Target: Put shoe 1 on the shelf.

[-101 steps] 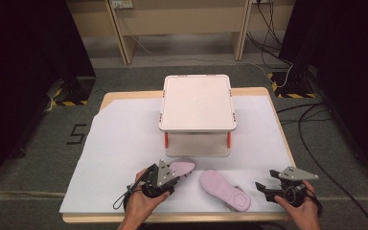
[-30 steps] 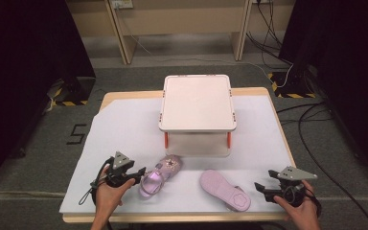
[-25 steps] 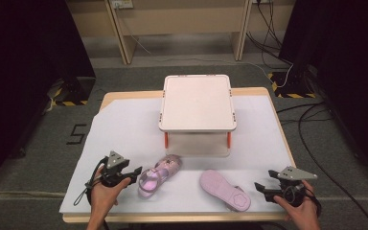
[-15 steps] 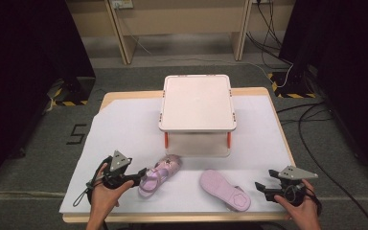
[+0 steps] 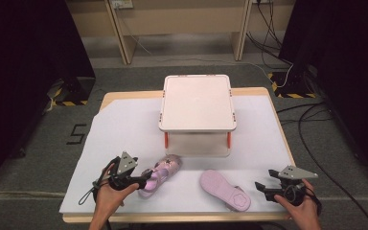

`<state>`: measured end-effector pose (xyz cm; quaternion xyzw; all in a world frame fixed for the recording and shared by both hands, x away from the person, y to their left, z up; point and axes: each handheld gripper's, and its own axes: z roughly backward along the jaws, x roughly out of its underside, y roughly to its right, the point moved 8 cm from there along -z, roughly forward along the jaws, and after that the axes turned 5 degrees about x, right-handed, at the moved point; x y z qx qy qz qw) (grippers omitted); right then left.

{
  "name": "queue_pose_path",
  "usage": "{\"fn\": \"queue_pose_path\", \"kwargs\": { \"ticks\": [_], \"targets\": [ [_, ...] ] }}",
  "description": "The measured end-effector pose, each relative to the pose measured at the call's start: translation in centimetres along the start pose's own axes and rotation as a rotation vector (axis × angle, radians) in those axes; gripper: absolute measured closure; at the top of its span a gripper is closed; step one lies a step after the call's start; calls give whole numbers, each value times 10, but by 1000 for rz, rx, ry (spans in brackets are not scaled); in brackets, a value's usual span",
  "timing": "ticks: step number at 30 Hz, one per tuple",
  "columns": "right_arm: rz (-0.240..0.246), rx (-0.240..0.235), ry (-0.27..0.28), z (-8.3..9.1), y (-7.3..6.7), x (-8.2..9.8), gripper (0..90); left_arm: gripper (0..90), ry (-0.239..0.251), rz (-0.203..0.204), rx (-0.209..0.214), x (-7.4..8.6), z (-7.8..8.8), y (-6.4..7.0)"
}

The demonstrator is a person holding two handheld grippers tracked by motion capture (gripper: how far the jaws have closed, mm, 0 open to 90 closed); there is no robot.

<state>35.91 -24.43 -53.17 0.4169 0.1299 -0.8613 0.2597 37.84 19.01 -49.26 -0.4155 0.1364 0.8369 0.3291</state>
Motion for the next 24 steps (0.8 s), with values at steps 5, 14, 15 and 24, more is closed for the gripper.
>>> {"fn": "queue_pose_path", "kwargs": {
  "ticks": [5, 14, 15, 24],
  "targets": [
    [8, -6, 1, -1, -2, -1, 248, 266, -3, -19, 1, 0, 1, 1],
    [19, -9, -2, -2, -3, -1, 248, 290, -13, -56, 35, -1, 0, 10],
    [21, -7, -4, -2, -3, -1, 249, 291, -14, -62, 46, -1, 0, 12],
    [31, -7, -6, -2, -5, -1, 250, 332, -19, -116, 89, -3, -4, 22]
  ]
}}
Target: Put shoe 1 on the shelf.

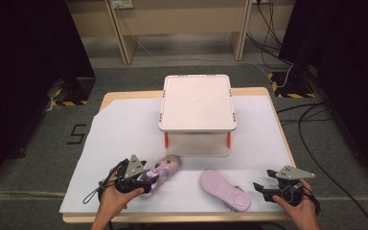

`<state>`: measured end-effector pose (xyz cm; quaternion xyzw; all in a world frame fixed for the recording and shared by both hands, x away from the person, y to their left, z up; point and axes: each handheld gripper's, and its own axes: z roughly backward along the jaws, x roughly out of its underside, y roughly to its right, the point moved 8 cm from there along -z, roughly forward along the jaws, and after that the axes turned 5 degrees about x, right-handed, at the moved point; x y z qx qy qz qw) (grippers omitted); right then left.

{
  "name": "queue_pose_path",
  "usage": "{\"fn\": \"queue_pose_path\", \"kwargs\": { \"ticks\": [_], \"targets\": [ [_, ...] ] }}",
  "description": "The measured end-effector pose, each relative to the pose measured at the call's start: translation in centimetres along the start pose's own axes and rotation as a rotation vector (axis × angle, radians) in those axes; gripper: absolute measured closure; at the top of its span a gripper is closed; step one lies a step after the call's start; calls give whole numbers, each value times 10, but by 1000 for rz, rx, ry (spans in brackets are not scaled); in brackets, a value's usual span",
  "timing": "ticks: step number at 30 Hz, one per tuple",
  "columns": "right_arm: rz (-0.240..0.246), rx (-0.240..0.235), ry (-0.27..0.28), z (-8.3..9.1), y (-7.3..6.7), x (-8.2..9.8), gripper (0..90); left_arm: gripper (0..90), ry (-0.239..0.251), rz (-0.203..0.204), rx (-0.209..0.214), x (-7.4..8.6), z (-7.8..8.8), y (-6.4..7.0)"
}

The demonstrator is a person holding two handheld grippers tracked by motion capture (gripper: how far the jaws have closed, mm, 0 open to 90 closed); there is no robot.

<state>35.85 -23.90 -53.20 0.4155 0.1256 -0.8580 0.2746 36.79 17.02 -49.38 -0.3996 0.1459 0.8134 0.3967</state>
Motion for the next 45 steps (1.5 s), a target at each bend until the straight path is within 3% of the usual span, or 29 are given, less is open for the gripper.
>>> {"fn": "queue_pose_path", "kwargs": {
  "ticks": [4, 9, 12, 16, 22, 25, 30, 32, 33, 35, 38, 40, 45],
  "targets": [
    [7, 1, 2, 0, 0, -1, 251, 359, -9, -12, -6, 1, 4, -4],
    [-4, -1, -2, 0, 0, 0, 250, 385, 1, 0, 34, 3, -2, -1],
    [4, -1, 0, 0, -1, 0, 250, 404, -6, -36, 38, 2, 0, -1],
    [3, -3, 2, 0, -1, 0, 251, 416, -14, -37, 25, 4, 3, -6],
    [8, -4, -3, 0, -1, 1, 251, 413, -61, -89, 45, 8, -6, -1],
    [5, -4, -6, -1, -1, 1, 250, 412, -54, -87, 31, 5, -9, -2],
    [13, -4, -10, -2, -2, 2, 251, 419, -59, -125, 39, 0, -20, 3],
    [12, -4, -9, -2, -2, 1, 251, 519, -43, -130, 50, -2, -22, 8],
    [11, -4, -10, -1, -2, 2, 251, 595, -32, -124, 24, -3, -21, 8],
    [11, -5, -11, -1, -2, 2, 251, 687, -31, -98, 22, -5, -20, 10],
    [10, -7, -7, -1, -2, 1, 251, 741, -3, -87, 9, -8, -18, 12],
    [9, -7, -7, -1, -2, 1, 251, 749, 44, -79, 14, -16, -15, 18],
    [9, -5, -7, -1, -2, 1, 251, 752, 93, -119, -16, -36, -9, 25]
  ]
}}
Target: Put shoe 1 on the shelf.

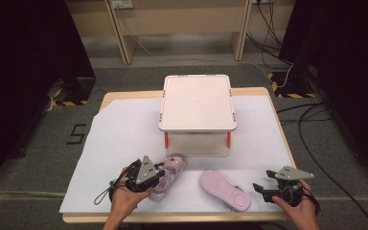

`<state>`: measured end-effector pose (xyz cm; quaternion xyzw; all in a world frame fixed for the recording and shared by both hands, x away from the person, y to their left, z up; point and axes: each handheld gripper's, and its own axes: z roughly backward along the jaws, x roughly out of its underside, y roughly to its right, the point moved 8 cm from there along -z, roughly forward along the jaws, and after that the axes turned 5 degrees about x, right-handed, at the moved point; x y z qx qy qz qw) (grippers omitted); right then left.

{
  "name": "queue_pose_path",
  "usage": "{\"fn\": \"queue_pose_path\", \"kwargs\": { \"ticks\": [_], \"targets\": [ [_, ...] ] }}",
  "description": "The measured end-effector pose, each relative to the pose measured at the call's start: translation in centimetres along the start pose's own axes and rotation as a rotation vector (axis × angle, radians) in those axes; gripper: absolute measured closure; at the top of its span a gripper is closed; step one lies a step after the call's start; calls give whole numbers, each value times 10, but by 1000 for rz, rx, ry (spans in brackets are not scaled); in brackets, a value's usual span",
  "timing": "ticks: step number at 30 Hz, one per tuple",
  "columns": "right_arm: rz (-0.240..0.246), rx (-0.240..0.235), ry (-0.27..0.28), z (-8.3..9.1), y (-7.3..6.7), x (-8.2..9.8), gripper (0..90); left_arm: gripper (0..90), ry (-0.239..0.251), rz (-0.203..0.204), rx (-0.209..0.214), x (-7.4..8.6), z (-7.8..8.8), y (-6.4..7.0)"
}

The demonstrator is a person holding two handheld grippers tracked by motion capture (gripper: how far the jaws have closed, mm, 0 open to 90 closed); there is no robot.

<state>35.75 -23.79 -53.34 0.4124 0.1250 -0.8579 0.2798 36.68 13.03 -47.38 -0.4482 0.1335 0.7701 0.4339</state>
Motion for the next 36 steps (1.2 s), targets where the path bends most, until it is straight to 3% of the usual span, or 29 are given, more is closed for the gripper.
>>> {"fn": "queue_pose_path", "kwargs": {
  "ticks": [3, 5, 10, 15, 18, 26, 31, 32, 35, 36],
  "targets": [
    [1, -2, -1, 0, 0, 0, 251, 752, 10, -7, -21, -9, -2, -4],
    [5, 2, -4, -1, 0, 1, 251, 751, 13, 10, -30, -11, -7, -7],
    [1, 1, -2, -2, 1, 1, 251, 750, 3, 36, -47, -12, -29, -19],
    [-2, -1, -8, -3, 0, 2, 251, 750, -20, 7, -74, -15, -48, -30],
    [-4, -1, -11, -3, 0, 2, 251, 749, -21, 12, -100, -19, -61, -40],
    [-3, -1, -7, -2, 1, 2, 251, 747, -42, -4, -157, -31, -90, -47],
    [-4, -2, -9, -2, 1, 3, 251, 741, -60, 12, -190, -33, -103, -49],
    [-3, -1, -9, -2, 1, 3, 251, 731, -56, 26, -188, -34, -103, -48],
    [-5, -1, -10, -3, 0, 3, 251, 532, -57, 56, -182, -35, -101, -47],
    [-5, -1, -11, -3, 0, 3, 251, 514, -66, 52, -185, -35, -98, -48]
  ]
}}
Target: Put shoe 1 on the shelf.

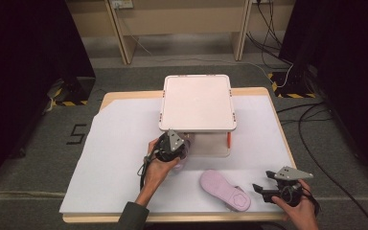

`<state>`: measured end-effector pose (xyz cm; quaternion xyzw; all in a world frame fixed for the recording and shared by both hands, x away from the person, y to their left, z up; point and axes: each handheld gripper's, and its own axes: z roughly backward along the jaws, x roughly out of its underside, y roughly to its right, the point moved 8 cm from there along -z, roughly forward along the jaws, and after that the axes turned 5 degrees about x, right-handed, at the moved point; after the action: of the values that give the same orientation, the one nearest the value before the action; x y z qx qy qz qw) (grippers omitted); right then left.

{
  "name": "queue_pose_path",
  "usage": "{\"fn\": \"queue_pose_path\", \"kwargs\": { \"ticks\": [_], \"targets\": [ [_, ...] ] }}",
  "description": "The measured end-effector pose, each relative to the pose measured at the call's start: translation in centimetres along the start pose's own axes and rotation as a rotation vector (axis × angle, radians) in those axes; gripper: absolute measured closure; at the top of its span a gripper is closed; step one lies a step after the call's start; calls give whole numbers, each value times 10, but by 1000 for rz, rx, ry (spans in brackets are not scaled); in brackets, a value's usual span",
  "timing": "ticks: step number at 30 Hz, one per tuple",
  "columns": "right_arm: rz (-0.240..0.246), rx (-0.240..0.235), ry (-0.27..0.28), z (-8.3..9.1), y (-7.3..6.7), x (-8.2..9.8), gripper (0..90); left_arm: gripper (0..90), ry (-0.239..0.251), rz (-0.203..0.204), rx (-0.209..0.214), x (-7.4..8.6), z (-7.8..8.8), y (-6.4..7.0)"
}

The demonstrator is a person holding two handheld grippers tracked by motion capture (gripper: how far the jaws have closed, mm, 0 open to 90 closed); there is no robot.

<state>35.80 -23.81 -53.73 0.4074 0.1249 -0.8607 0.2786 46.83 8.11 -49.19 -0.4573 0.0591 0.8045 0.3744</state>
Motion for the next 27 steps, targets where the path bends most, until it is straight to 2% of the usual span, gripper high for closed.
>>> {"fn": "queue_pose_path", "kwargs": {
  "ticks": [2, 5, 8, 10, 13, 17, 19, 20, 25, 27],
  "targets": [
    [1, 0, 1, 0, 0, 0, 251, 436, 3, 2, -16, -1, 5, -2],
    [3, 1, 2, 0, 0, 0, 251, 344, 7, 28, -15, -3, 13, -5],
    [5, 0, 3, 1, 0, -1, 251, 326, 59, 72, 2, -9, 28, -6],
    [2, -1, 6, 2, 0, -1, 251, 301, 81, 79, 6, -14, 40, -6],
    [-1, -2, 4, 2, -1, -1, 251, 286, 113, 108, 48, -16, 56, -1],
    [3, 0, 9, 2, -1, -1, 251, 267, 115, 100, 88, -5, 67, 5],
    [4, -2, 5, 2, -2, -1, 252, 255, 125, 107, 109, 5, 69, 8],
    [8, -3, 6, 1, -2, -1, 252, 253, 123, 129, 122, 12, 69, 11],
    [4, -2, 5, 2, -2, -1, 253, 211, 108, 147, 137, 36, 63, 13],
    [4, -1, 6, 1, -2, -1, 252, 149, 101, 166, 141, 42, 60, 14]
  ]
}}
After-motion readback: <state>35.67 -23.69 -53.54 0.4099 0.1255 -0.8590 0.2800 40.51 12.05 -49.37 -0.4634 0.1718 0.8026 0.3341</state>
